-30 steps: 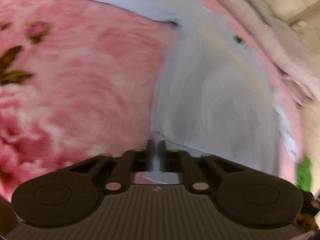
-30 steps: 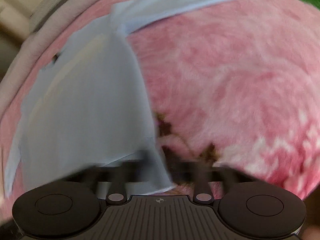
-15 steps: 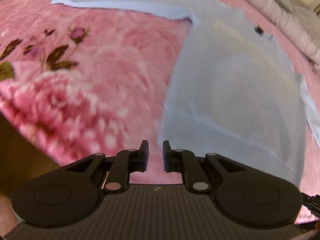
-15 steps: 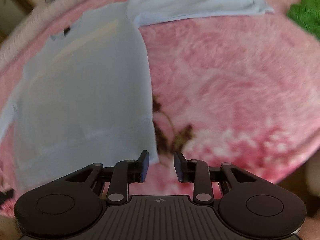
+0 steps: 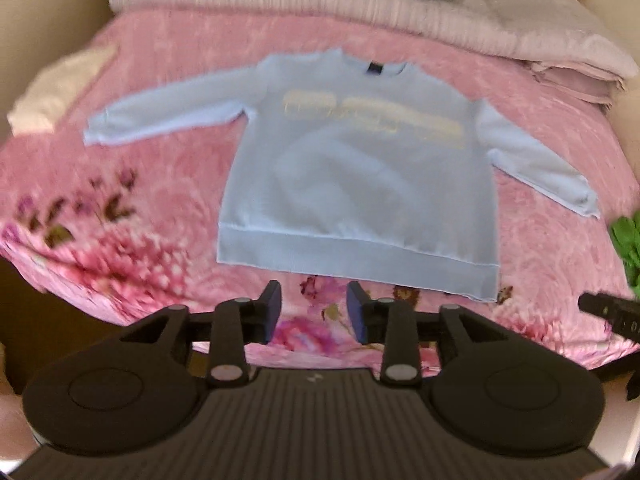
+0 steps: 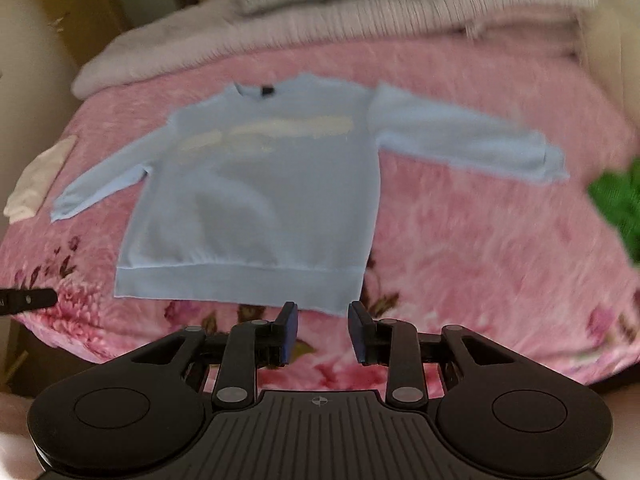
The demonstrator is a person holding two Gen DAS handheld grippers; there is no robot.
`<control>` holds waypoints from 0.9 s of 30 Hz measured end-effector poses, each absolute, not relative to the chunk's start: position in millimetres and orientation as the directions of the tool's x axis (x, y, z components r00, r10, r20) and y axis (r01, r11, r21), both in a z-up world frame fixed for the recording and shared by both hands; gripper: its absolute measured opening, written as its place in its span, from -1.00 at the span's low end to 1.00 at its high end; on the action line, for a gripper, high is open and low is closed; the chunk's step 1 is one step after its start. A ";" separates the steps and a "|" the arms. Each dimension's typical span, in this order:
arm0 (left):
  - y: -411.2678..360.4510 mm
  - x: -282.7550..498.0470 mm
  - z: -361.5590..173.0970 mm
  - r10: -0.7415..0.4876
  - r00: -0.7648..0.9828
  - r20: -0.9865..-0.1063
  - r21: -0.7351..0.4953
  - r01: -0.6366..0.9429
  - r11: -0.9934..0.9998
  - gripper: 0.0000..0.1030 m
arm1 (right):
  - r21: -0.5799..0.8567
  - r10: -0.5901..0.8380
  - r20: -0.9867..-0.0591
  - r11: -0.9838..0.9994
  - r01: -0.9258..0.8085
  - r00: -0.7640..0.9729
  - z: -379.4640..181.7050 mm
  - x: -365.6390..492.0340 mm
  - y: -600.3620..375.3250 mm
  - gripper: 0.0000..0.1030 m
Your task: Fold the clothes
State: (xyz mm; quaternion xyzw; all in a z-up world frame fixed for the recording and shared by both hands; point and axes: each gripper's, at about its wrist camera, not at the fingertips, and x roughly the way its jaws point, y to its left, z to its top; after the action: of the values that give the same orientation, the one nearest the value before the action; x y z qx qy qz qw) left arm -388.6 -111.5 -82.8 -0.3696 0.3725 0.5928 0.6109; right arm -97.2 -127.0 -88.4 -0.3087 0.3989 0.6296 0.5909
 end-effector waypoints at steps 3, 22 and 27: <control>-125.6 -373.5 -68.7 0.452 0.005 -0.892 0.017 -0.999 0.045 -0.30 | 0.110 0.501 -0.860 -0.012 -0.994 -0.101 -78.3 -98.5 -135.6 -0.38; -156.3 -370.3 -54.8 0.410 -0.014 -0.912 0.039 -0.998 0.052 -0.30 | 0.185 0.416 -0.900 0.087 -0.979 -0.133 -68.1 -83.0 -172.1 -0.38; -161.9 -368.1 -54.5 0.407 -0.012 -0.913 0.040 -0.997 0.062 -0.30 | 0.172 0.406 -0.907 0.112 -0.979 -0.113 -68.3 -80.2 -177.0 -0.38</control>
State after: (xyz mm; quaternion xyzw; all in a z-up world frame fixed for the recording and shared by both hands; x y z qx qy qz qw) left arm -368.1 -161.9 -54.5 -0.3610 0.4087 0.5821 0.6032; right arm -80.2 -177.0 -68.3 -0.3125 0.4584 0.5884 0.5883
